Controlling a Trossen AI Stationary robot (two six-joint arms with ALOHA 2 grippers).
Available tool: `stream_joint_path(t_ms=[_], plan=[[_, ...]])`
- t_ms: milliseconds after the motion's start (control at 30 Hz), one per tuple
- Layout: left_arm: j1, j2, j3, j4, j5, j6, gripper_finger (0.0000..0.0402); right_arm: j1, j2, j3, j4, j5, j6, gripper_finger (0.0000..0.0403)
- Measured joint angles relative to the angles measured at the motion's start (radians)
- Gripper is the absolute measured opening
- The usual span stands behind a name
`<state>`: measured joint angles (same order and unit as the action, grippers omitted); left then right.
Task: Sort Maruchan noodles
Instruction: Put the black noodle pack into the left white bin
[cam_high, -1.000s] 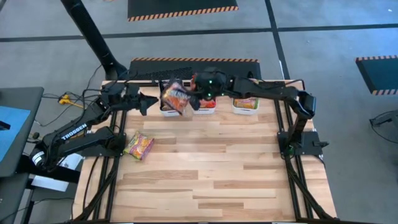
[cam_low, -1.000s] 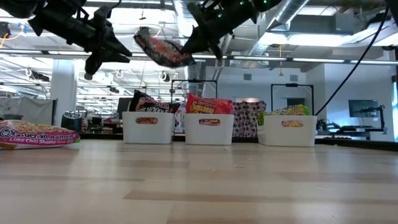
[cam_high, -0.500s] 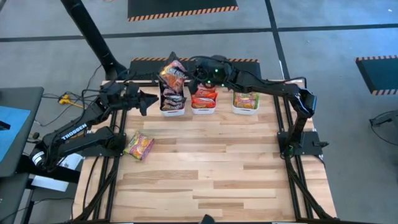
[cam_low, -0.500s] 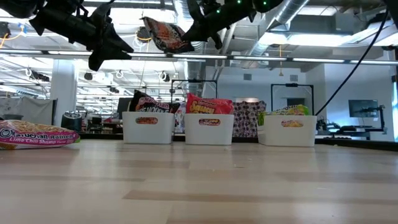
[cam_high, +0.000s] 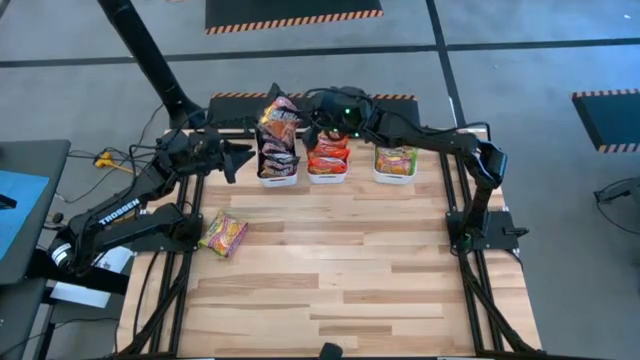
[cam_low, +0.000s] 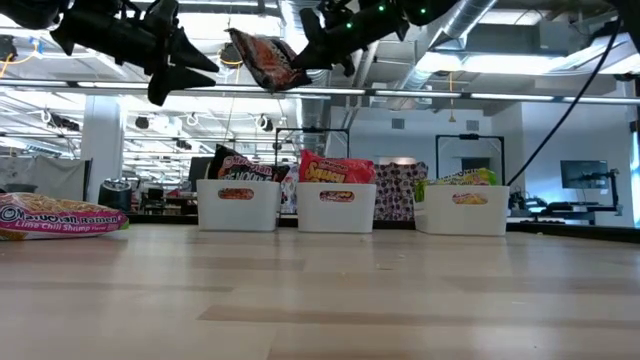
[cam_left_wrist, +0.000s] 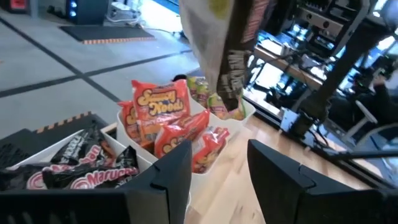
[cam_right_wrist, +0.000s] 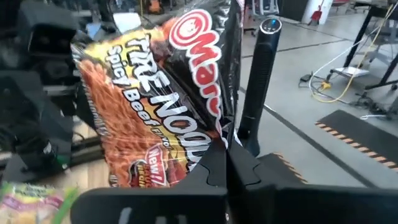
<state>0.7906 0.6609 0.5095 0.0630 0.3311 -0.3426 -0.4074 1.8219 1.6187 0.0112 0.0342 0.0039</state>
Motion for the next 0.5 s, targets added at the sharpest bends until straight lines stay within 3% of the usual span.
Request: stream_joint_path(t_ms=[500], plan=[[0.0, 0.0, 0.0, -0.025, 0.042, -0.017, 0.0145, 0.086, -0.001, -0.003, -0.19, 0.07, -0.083, 0.0006]])
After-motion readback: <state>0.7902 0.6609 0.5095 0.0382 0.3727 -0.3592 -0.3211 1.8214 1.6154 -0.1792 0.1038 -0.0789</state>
